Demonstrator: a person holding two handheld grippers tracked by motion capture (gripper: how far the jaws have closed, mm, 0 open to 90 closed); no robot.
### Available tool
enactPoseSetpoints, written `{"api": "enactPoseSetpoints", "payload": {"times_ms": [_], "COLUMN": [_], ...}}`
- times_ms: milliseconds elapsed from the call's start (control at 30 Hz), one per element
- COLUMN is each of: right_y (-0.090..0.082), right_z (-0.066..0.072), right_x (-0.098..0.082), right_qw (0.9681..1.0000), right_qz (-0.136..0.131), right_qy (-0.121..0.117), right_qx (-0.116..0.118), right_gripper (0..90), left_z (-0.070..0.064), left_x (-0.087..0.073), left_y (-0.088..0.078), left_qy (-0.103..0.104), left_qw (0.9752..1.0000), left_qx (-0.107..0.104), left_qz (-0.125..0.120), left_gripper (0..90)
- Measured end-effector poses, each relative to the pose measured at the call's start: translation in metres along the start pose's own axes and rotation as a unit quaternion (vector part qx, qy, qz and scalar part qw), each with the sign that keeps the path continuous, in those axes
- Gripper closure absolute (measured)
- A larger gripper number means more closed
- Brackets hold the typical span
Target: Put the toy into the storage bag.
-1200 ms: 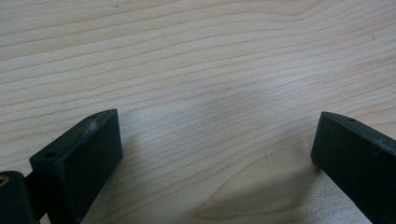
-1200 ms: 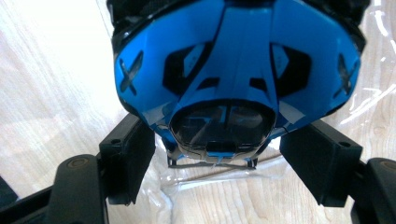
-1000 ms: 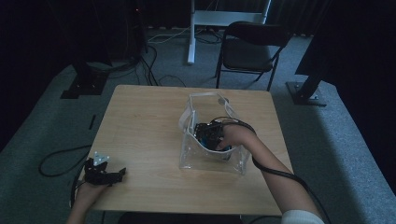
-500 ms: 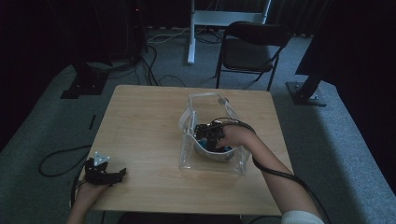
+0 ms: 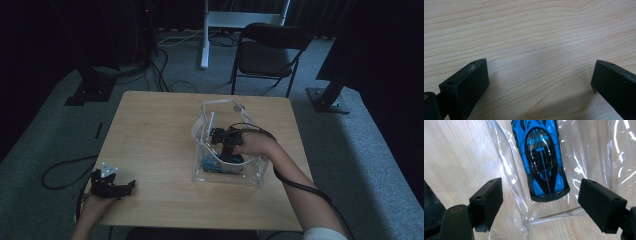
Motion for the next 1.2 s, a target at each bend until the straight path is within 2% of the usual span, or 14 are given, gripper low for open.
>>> {"api": "enactPoseSetpoints", "payload": {"times_ms": [100,367,467,600,700,900,1000,1067,1133,1167,1200], "right_y": [-0.005,-0.02,-0.029,-0.036,-0.041,-0.053,-0.059,-0.063,-0.067,-0.067,-0.071], "right_z": [0.001,0.0,0.001,0.0,0.001,0.001,0.003,0.006,0.007,0.007,0.009], "right_x": [-0.001,-0.005,-0.005,-0.007,-0.01,-0.018,-0.021,-0.023,-0.025,-0.025,-0.028], "right_qw": [0.9999,0.9978,0.9956,0.9932,0.9898,0.9798,0.9734,0.9683,0.9616,0.9616,0.9549], "right_qz": [-0.012,-0.061,-0.09,-0.111,-0.137,-0.191,-0.219,-0.24,-0.265,-0.265,-0.288], "right_qy": [-0.001,0.017,0.024,0.032,0.037,0.054,0.059,0.062,0.065,0.065,0.068], "right_qx": [-0.004,-0.016,-0.012,-0.019,-0.017,-0.026,-0.027,-0.029,-0.028,-0.028,-0.028], "right_gripper": [19.3,19.3,19.3,19.3,19.7,19.1,18.3,17.5,16.5,16.5,16.3], "left_z": [0.0,0.0,0.0,0.0,0.0,0.0,0.0,0.0,0.0,0.0,0.0], "left_x": [0.0,0.0,0.0,0.0,0.0,0.0,0.0,0.0,0.0,0.0,0.0], "left_y": [0.0,0.0,0.0,0.0,0.0,0.0,0.0,0.0,0.0,0.0,0.0], "left_qy": [0.0,0.001,0.001,0.001,0.001,0.001,0.001,0.001,0.001,0.001,0.001], "left_qw": [1.0,1.0,1.0,1.0,1.0,1.0,1.0,1.0,1.0,1.0,1.0], "left_qx": [0.0,0.0,0.0,0.0,0.0,0.0,0.0,0.0,0.0,0.0,0.0], "left_qz": [0.0,0.0,0.0,0.0,0.0,0.0,0.0,0.0,0.0,0.0,0.0], "left_gripper": [1.9,1.9,1.9,1.9,1.9,1.9,1.9,1.9,1.9,1.9,1.9]}}
Point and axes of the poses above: each handheld gripper's, and its own axes: y roughly forward along the jaws, x roughly out of its top, z roughly to its left, the point moved 6 cm from there along y, roughly forward along the jaws, and after that the axes turned 10 degrees about -y, right-handed, at the moved point
